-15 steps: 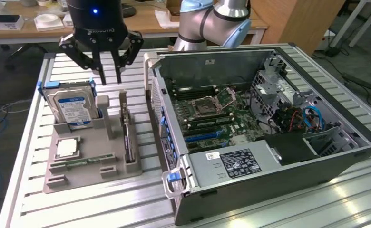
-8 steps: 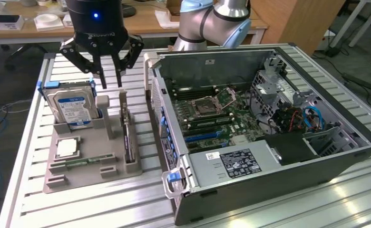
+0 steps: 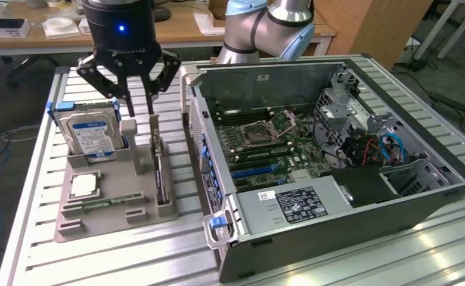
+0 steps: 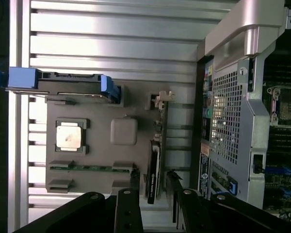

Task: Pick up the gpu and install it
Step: 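Pick up the gpu and move the gpu toward the slot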

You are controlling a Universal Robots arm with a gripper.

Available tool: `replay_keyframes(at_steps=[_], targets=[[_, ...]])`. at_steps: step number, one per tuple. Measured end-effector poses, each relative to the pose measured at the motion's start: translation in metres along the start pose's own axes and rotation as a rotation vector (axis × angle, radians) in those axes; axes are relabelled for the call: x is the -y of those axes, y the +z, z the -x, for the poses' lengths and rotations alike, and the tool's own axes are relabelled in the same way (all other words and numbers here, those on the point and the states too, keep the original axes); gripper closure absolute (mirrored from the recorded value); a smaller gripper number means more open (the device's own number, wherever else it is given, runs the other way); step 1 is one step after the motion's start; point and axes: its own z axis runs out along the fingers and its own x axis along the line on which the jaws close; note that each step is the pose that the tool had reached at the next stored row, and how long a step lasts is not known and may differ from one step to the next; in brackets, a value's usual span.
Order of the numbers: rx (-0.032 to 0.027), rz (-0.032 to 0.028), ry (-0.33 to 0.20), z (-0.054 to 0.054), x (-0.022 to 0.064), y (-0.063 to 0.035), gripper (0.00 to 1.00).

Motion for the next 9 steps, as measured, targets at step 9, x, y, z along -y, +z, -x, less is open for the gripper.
replay_keyframes(at_steps=[9], targets=[[-0.0001,0.0001,-0.005,-0.0003,0.0072,0.0095,0.65]])
